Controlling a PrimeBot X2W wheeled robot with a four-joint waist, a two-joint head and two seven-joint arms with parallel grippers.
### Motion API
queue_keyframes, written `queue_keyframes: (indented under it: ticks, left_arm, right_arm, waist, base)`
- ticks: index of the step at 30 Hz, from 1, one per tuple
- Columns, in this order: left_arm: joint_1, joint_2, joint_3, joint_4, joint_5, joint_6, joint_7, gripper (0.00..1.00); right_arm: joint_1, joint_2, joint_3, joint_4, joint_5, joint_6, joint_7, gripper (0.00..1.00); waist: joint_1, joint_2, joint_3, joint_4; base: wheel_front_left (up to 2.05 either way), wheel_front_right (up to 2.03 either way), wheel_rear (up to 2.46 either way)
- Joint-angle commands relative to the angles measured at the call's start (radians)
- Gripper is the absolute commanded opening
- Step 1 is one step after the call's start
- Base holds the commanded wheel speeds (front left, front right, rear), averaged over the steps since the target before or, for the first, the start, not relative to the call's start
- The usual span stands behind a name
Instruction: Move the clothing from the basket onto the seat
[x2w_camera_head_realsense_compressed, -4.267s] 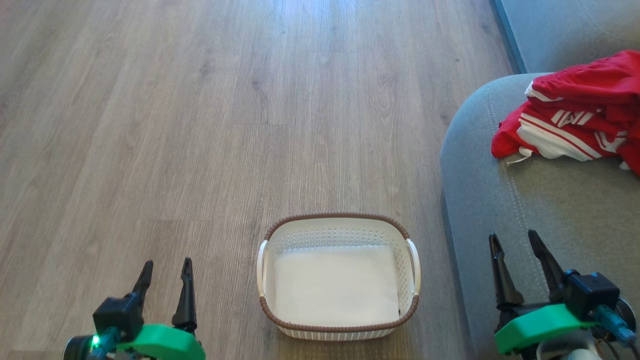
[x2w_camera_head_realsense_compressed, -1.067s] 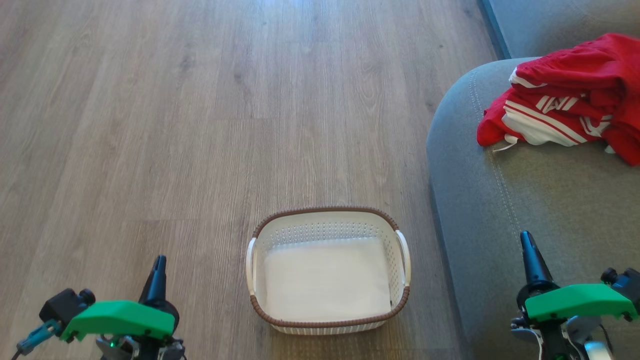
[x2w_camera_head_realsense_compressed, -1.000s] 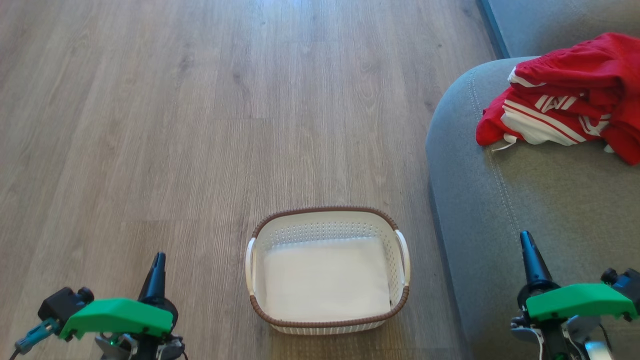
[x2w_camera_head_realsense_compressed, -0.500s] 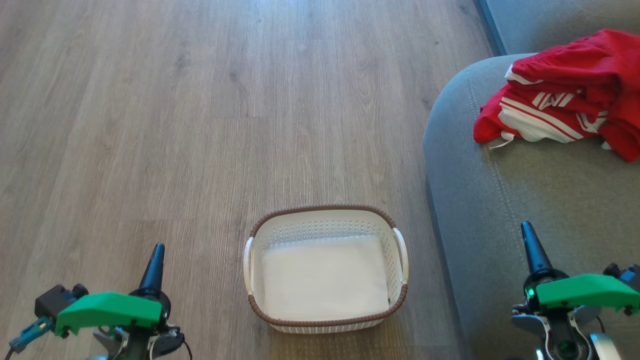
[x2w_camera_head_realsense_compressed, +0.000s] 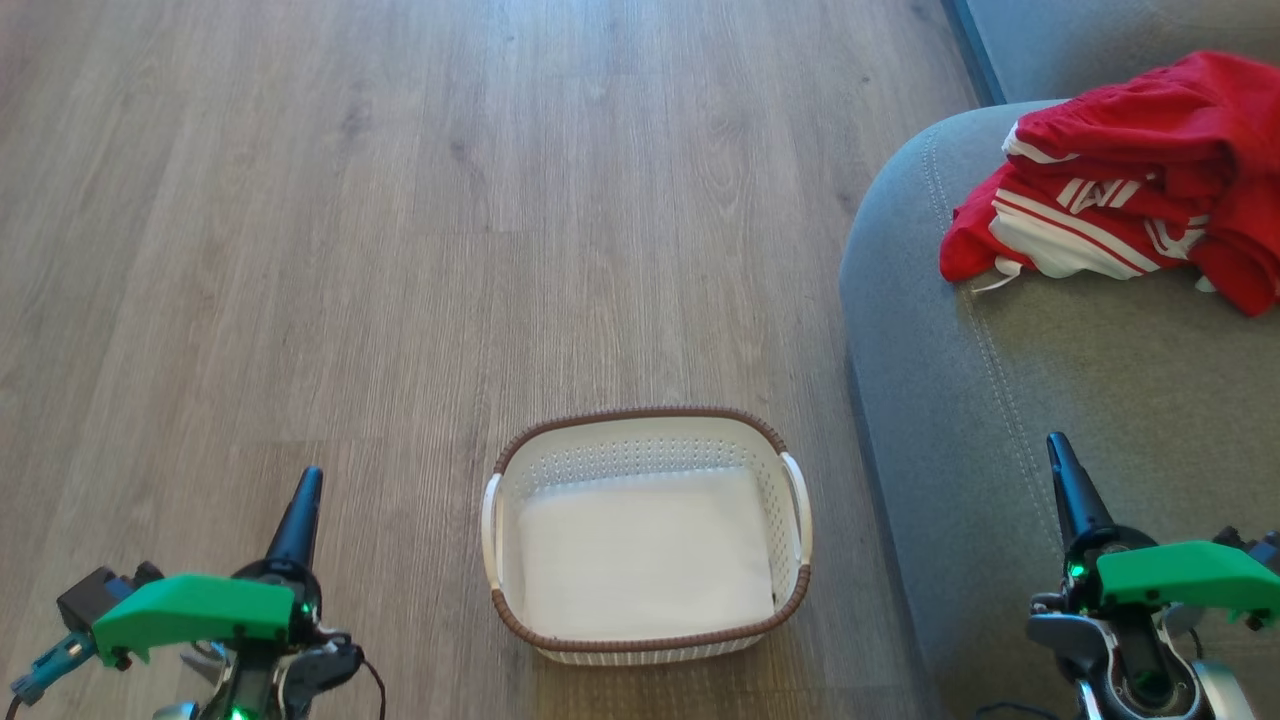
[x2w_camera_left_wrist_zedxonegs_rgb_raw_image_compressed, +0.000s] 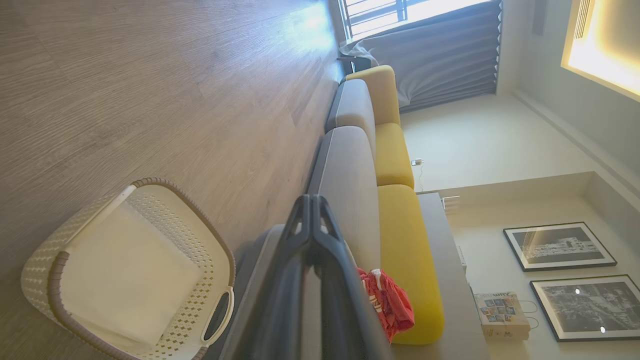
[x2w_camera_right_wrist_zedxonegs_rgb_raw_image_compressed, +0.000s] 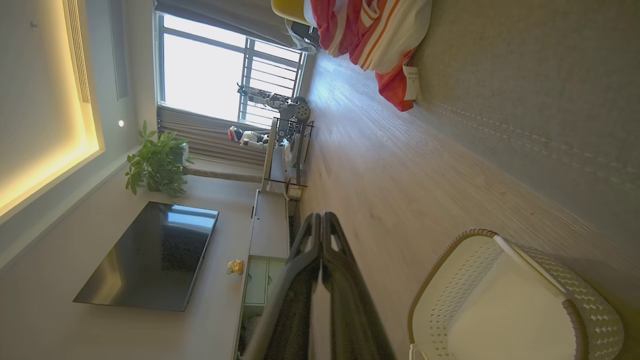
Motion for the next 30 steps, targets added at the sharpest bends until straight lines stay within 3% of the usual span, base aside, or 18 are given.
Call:
queue_keyframes:
  ticks: [1,20,30]
  left_arm:
    - [-0.063,0.002,0.043,-0.04,-0.038,-0.01,0.01,0.0]
    - [-0.094,-0.01,0.081,-0.048,-0.226,-0.031,0.061,0.0]
    - [-0.094,-0.01,0.081,-0.048,-0.226,-0.031,0.061,0.0]
  right_arm:
    - [-0.064,-0.019,0.016,-0.028,0.043,0.0,0.014,0.0]
    - [-0.099,-0.036,0.028,-0.014,0.27,0.0,0.049,0.0]
    - [-0.098,-0.044,0.039,-0.015,0.279,0.0,0.041,0.0]
  waist:
    - [0.0,0.0,0.001,-0.002]
    - [0.0,0.0,0.006,-0.014]
    - [0.0,0.0,0.006,-0.014]
  base:
    - [0.0,0.0,0.0]
    - [0.0,0.0,0.0]
    - [0.0,0.0,0.0]
